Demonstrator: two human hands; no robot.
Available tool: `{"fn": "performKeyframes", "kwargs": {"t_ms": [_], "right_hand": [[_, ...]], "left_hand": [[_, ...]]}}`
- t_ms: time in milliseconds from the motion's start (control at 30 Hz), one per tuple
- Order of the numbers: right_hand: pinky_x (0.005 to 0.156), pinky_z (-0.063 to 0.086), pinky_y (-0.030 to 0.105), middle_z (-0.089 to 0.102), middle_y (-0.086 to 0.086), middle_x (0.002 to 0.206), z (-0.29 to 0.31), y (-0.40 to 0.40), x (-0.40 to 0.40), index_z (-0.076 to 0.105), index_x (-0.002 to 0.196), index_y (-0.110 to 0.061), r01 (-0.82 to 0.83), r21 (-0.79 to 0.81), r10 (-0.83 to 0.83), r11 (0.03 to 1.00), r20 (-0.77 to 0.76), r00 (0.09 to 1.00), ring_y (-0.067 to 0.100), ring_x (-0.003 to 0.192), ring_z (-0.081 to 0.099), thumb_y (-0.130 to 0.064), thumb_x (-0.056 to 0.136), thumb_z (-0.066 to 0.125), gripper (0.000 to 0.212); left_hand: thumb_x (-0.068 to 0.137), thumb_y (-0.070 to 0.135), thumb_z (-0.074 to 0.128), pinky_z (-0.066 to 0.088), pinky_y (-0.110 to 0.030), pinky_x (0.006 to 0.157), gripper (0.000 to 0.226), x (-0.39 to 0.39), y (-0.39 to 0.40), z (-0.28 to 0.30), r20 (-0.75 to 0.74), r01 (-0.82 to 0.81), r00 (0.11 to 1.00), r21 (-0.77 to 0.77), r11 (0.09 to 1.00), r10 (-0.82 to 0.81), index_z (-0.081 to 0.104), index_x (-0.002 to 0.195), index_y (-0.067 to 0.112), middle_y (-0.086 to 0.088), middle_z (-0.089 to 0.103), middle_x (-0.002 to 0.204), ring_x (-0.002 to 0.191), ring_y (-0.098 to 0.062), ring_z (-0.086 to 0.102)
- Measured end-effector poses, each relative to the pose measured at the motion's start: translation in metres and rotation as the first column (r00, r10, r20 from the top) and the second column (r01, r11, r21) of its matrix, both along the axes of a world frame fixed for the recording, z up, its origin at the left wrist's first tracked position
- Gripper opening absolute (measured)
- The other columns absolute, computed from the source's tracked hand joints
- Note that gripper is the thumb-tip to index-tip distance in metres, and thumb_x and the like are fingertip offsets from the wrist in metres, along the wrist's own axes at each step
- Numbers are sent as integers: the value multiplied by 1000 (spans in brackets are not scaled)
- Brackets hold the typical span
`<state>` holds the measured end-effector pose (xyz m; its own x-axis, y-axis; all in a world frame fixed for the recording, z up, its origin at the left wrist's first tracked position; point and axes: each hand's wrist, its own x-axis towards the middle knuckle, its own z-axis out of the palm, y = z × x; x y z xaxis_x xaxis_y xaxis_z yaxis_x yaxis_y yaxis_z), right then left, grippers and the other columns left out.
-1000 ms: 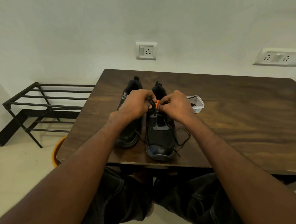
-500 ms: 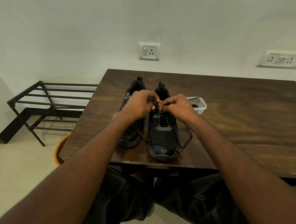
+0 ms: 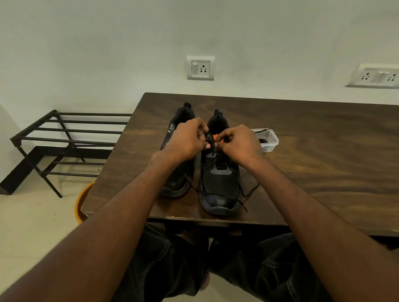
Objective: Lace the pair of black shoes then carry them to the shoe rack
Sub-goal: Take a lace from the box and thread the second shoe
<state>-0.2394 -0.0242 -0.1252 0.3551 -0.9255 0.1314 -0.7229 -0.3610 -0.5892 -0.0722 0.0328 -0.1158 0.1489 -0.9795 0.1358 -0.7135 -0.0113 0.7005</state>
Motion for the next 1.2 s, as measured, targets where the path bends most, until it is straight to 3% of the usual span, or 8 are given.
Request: {"fn": "performKeyframes", "kwargs": {"t_ms": [400, 600, 767, 833, 900, 1067, 1133, 1200], "right_hand": [[94, 57, 37, 77, 2, 105, 15, 2, -9, 81, 111, -13, -117, 260, 72, 958, 175, 982, 14, 98, 69, -14, 98, 68, 18], [104, 53, 37, 40, 5, 126, 16, 2, -15, 64, 138, -24, -197, 192, 226, 961, -142, 964, 23, 112, 57, -42, 88, 81, 56], [110, 50, 41, 38, 6, 131, 19, 2, -18, 58, 145, -24, -214, 182, 244, 960, -158, 957, 26, 117, 57, -46, 87, 81, 67], [109, 51, 43, 38, 7, 134, 18, 1, -19, 57, 146, -23, -212, 172, 240, 962, -162, 957, 27, 118, 58, -47, 86, 81, 69], [108, 52, 43, 39, 7, 134, 17, 1, -18, 57, 146, -24, -217, 169, 244, 961, -160, 956, 27, 119, 59, -48, 86, 81, 69], [105, 53, 40, 39, 7, 134, 17, 1, -19, 57, 146, -25, -224, 153, 250, 963, -179, 952, 25, 118, 57, -48, 87, 80, 67], [105, 53, 40, 39, 6, 132, 17, 1, -19, 58, 143, -26, -225, 158, 251, 961, -167, 953, 25, 117, 58, -48, 87, 81, 64], [103, 53, 36, 40, 5, 131, 16, 0, -21, 59, 142, -27, -222, 168, 247, 961, -150, 957, 24, 116, 57, -47, 87, 80, 63]], "left_hand": [[92, 11, 72, 48, -21, 76, 22, -8, 10, 6, 81, 35, 996, -14, 999, -34, 65, 80, 29, 7, 69, 87, 83, -6, 66], [99, 9, 63, 62, -37, 77, 13, -1, 12, 18, -198, 44, 979, -61, 997, -56, 60, 94, 21, -3, 72, 96, 91, -20, 72], [104, 5, 51, 48, -28, 62, 11, 5, 8, 37, -904, -138, 403, -213, 967, -141, 56, 99, 13, -6, 63, 81, 74, -22, 66], [103, 11, 59, 47, -25, 62, 1, 5, 6, 37, -827, -161, 560, -152, 975, -37, 59, 104, 11, -1, 61, 83, 69, -13, 60], [100, 21, 66, 50, -22, 68, 11, 3, 9, 26, -298, -104, 951, -50, 993, 84, 64, 108, 15, 4, 64, 92, 76, -6, 61], [97, 20, 69, 55, -32, 83, 17, -10, 17, 6, 98, -44, 995, 77, 996, 37, 66, 81, 25, 5, 67, 85, 81, -5, 62], [102, 17, 62, 50, -26, 75, 16, -14, 14, 13, -137, -82, 987, -13, 997, 80, 64, 87, 23, 2, 69, 90, 84, -7, 65], [109, 18, 48, 46, -23, 63, 15, -18, 11, 29, -692, -150, 720, -95, 984, 43, 59, 98, 19, -7, 74, 97, 88, -19, 72]]}}
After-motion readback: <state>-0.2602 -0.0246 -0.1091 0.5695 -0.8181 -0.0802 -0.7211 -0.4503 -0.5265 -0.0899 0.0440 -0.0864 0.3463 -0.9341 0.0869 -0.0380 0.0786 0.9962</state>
